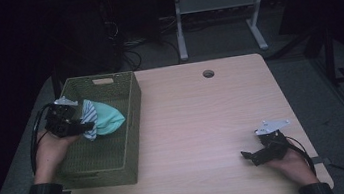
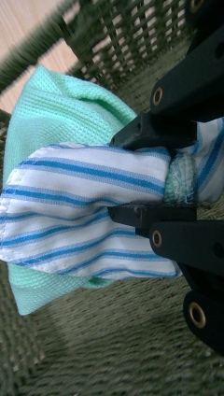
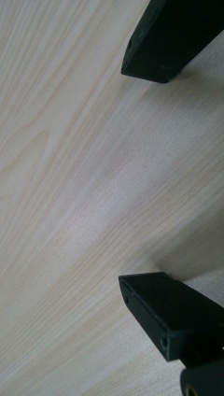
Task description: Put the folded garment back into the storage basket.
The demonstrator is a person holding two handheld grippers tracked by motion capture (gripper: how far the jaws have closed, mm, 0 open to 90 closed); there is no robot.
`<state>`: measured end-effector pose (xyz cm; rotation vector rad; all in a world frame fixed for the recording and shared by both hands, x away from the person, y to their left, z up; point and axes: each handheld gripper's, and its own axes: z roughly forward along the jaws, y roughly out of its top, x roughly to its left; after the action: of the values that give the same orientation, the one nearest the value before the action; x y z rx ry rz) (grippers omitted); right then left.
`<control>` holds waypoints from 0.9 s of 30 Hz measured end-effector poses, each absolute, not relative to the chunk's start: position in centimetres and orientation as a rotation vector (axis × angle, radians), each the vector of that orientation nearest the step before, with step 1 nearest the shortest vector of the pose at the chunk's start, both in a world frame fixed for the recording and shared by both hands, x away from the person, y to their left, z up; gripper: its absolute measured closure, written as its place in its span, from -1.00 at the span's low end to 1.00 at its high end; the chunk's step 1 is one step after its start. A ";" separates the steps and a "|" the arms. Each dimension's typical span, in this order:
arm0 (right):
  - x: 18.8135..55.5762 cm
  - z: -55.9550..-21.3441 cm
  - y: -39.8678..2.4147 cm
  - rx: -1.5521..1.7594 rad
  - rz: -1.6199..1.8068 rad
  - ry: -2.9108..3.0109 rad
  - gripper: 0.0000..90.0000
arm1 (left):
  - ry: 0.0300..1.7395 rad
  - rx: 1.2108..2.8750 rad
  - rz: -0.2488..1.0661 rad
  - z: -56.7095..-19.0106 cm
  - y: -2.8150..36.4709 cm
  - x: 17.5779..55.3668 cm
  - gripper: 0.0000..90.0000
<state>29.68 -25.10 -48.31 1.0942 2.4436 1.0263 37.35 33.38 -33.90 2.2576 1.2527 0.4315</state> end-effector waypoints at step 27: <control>29.7 -48.3 -25.1 1.093 1.027 2.444 -0.96 | 1.296 2.334 0.357 -39.7 33.4 38.4 0.10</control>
<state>29.69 -25.10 -48.30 1.0932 2.4443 1.0265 38.35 33.37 -39.67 2.3345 1.2960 0.3570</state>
